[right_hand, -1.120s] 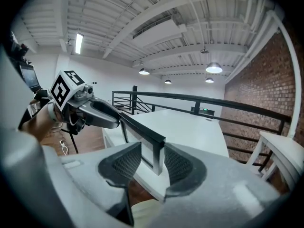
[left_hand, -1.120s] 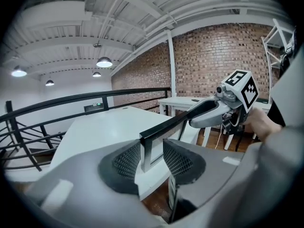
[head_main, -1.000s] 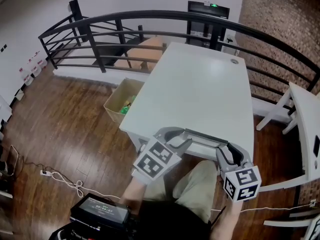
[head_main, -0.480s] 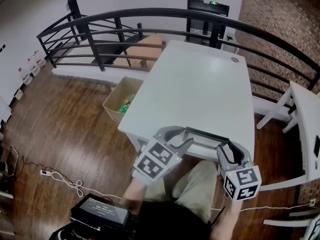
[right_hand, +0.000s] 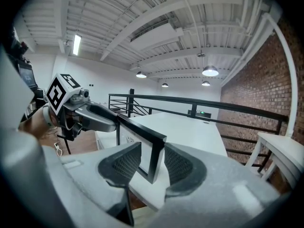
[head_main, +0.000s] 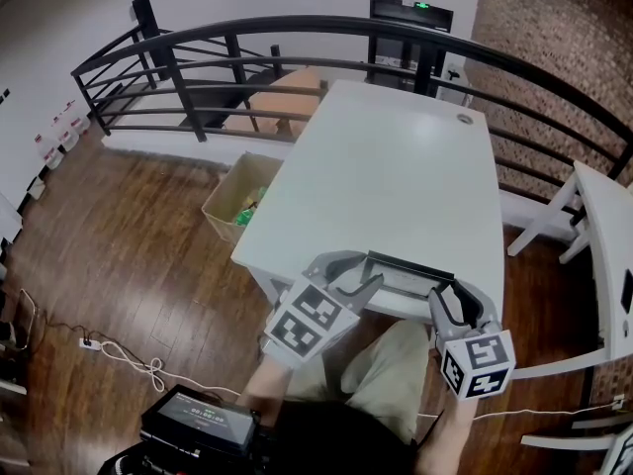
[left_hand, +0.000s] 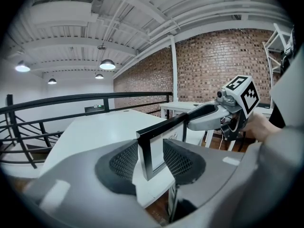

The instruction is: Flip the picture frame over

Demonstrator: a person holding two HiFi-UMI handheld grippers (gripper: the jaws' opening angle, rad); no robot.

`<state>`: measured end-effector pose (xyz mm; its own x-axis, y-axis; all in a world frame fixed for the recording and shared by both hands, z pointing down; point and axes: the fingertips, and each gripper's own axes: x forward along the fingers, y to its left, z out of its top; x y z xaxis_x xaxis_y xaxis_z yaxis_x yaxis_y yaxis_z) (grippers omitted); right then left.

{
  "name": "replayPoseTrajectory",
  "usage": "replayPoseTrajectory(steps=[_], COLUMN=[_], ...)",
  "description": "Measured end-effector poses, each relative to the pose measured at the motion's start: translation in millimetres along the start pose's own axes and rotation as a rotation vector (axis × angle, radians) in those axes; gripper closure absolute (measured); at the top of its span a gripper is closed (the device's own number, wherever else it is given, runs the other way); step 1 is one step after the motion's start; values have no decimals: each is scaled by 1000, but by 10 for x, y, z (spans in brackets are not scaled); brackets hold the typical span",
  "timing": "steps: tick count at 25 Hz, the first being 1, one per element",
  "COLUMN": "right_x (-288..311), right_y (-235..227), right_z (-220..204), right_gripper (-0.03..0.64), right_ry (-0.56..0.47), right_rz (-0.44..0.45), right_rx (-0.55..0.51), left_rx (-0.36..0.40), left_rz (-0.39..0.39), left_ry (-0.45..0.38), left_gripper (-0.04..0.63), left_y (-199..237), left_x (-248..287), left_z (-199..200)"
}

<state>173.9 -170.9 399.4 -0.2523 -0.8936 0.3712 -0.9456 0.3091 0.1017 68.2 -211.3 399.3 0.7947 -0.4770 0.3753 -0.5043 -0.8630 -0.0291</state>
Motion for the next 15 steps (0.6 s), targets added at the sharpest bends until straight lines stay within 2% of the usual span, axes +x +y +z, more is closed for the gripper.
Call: replayPoseTrajectory(steps=[15], right_x=[91], right_y=[-77], right_z=[26], right_gripper=[483], right_ry=[-13], right_rz=[-13], right_rx=[0], left_rx=[-3], left_rz=[6], left_ry=[-8], left_gripper=[428], left_y=[73], left_x=[96], left_z=[30])
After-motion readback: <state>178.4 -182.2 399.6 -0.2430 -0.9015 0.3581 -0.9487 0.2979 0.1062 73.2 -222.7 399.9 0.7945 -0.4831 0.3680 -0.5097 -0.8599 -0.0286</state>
